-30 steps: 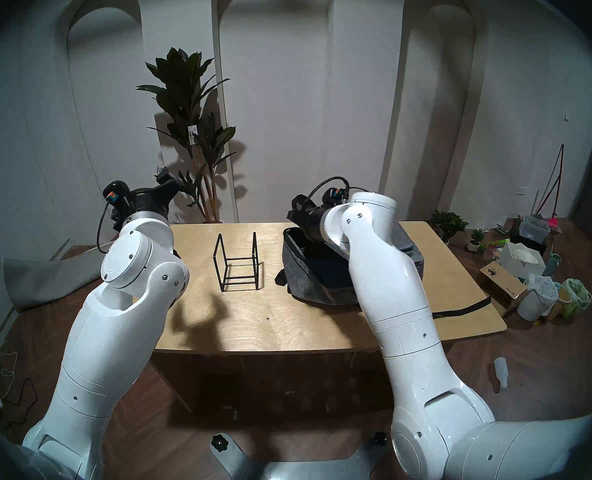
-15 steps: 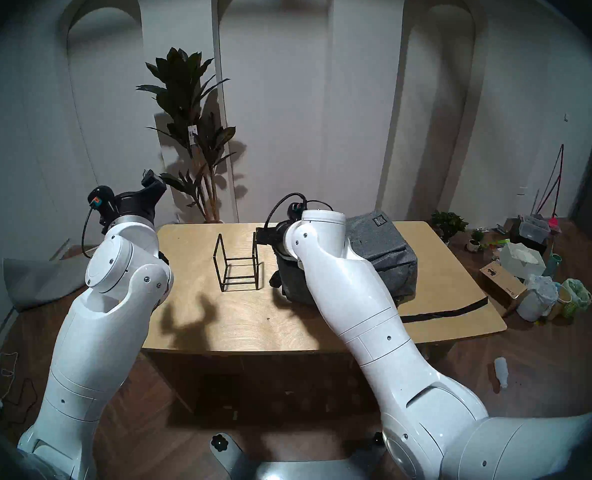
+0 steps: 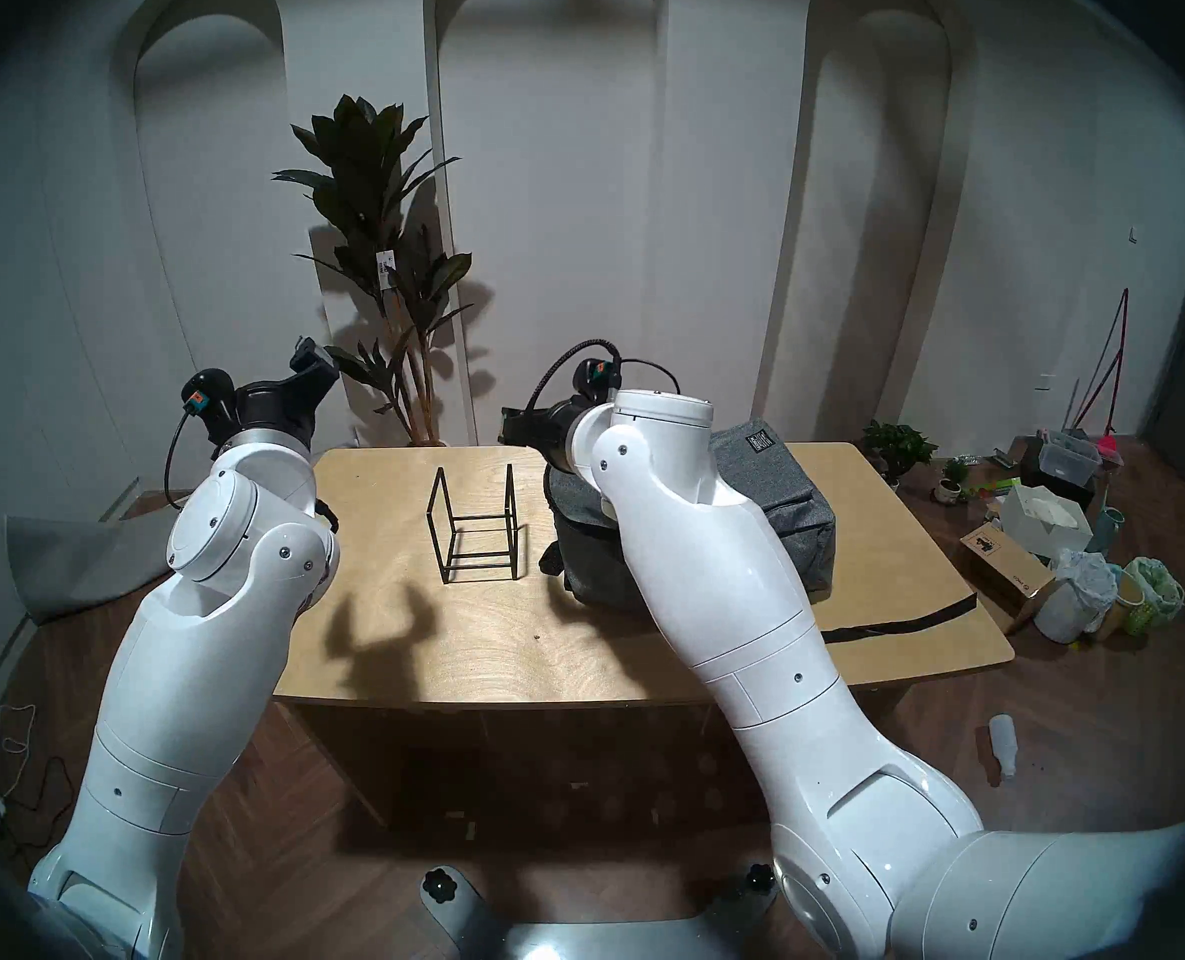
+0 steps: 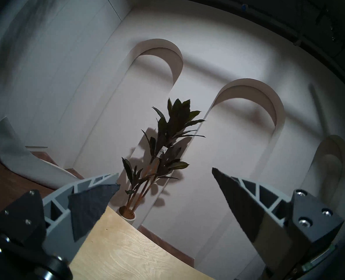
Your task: Put the book into the bag and close the bag
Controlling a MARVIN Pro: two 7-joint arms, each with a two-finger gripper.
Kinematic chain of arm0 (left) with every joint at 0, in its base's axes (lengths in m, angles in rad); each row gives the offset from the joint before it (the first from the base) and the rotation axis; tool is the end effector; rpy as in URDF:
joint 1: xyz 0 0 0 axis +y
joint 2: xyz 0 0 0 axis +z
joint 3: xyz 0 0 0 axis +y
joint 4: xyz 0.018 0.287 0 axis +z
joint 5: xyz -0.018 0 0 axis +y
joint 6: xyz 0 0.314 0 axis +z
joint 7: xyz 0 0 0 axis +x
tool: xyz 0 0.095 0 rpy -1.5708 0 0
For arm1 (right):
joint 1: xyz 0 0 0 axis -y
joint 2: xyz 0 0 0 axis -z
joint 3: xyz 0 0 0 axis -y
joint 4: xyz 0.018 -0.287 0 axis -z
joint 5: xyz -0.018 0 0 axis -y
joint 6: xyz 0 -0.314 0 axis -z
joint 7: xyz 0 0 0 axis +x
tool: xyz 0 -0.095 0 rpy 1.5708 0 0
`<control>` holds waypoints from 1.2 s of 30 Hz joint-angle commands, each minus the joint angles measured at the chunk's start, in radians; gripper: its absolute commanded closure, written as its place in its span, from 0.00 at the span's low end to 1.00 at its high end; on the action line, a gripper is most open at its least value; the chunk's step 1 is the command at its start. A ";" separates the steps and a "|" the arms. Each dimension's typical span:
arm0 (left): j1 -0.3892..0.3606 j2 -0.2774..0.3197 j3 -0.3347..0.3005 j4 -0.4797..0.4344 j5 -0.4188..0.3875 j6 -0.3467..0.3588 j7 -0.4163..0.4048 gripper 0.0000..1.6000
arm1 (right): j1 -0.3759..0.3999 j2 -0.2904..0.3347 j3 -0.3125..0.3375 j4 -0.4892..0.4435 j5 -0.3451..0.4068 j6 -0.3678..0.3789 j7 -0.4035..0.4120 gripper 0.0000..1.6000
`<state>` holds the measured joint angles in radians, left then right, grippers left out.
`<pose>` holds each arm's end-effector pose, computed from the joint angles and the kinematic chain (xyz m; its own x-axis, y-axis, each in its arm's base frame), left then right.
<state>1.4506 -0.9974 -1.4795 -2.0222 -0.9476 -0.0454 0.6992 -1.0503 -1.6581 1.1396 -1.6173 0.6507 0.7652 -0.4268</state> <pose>0.4113 0.0982 -0.0993 -0.3236 0.4273 0.8442 0.2014 -0.8407 0.5027 0.4824 0.2016 -0.1184 0.3880 -0.1712 0.9056 0.3098 -0.9012 -0.3030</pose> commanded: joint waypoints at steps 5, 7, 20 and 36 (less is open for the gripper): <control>0.078 0.109 0.011 -0.002 0.094 -0.034 -0.147 0.00 | -0.107 0.138 0.035 -0.119 -0.074 -0.185 0.056 0.00; 0.085 0.136 0.048 0.048 0.155 -0.007 -0.144 0.00 | -0.121 0.147 0.054 -0.099 -0.074 -0.221 0.068 0.00; -0.022 0.132 0.133 0.203 0.262 0.038 -0.148 0.00 | -0.150 0.198 0.138 -0.028 -0.113 -0.398 0.227 0.00; -0.084 0.119 0.215 0.285 0.363 -0.019 -0.180 0.00 | -0.154 0.172 0.195 0.124 -0.191 -0.646 0.375 0.00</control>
<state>1.4200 -0.8726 -1.2673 -1.7377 -0.6272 -0.0377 0.5172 -1.2147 -1.4660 1.3195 -1.4953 0.4853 0.2101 -0.1011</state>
